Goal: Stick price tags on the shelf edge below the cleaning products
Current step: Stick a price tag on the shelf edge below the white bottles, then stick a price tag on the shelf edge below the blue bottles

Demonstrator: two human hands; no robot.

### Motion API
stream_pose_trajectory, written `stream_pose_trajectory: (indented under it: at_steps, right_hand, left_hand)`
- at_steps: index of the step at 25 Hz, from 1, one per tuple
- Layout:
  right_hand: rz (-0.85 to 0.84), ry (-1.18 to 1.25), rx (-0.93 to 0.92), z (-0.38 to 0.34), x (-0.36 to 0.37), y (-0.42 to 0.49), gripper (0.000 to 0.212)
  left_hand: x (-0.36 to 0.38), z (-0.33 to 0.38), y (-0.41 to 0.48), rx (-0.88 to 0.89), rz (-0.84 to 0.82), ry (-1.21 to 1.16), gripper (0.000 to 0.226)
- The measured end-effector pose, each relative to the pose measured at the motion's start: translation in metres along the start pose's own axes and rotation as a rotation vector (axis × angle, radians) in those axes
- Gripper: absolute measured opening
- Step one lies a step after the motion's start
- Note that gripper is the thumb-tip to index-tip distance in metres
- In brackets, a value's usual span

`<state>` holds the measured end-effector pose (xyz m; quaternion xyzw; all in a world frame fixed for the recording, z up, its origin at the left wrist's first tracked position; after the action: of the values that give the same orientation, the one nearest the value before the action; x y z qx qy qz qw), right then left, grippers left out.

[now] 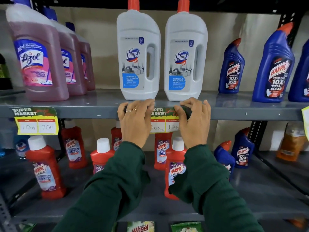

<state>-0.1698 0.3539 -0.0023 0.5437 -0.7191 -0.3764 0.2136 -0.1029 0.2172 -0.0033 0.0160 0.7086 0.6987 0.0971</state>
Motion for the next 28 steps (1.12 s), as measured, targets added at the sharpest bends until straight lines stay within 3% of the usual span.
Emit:
stream_pose_trajectory:
  at_steps: [5, 10, 14, 18, 20, 23, 25, 28]
  right_hand:
    - [0.039, -0.007, -0.091, 0.003, -0.001, -0.001, 0.003]
    - [-0.059, -0.089, -0.221, 0.013, -0.015, 0.004, 0.027]
    - [0.015, -0.029, -0.225, 0.044, -0.064, 0.019, 0.044]
    - [0.195, -0.148, -0.175, 0.099, -0.135, 0.059, 0.039]
    - [0.306, -0.229, -0.123, 0.128, -0.169, 0.079, 0.042]
    - [0.393, -0.287, 0.161, 0.164, -0.212, 0.104, 0.059]
    - [0.33, -0.238, 0.345, 0.185, -0.232, 0.112, 0.065]
    - [0.177, -0.156, 0.374, 0.212, -0.251, 0.113, 0.056]
  left_hand:
    - [-0.005, -0.005, 0.0, -0.004, -0.044, -0.036, 0.032]
    - [-0.008, 0.004, 0.001, -0.064, 0.004, -0.07, 0.043]
    - [0.015, 0.047, 0.013, 0.089, 0.161, 0.141, 0.045]
    - [0.081, 0.136, 0.038, 0.284, 0.04, 0.061, 0.035]
    - [0.118, 0.181, 0.044, 0.329, -0.072, 0.026, 0.031]
    - [0.168, 0.233, 0.043, 0.352, -0.213, 0.071, 0.032]
    - [0.19, 0.249, 0.037, 0.319, -0.263, 0.133, 0.034]
    - [0.205, 0.258, 0.03, 0.273, -0.329, 0.255, 0.038]
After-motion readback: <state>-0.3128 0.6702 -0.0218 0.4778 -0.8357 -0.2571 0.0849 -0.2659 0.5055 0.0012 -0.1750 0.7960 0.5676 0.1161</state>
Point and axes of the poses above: each hand's wrist, its own y-axis towards the middle knuckle, its own x-axis out of the palm, z = x × y, the point moved 1 cm from there along y, towards the middle knuckle, and after that the axes turned 12 degrees about x, right-handed, at the moved point
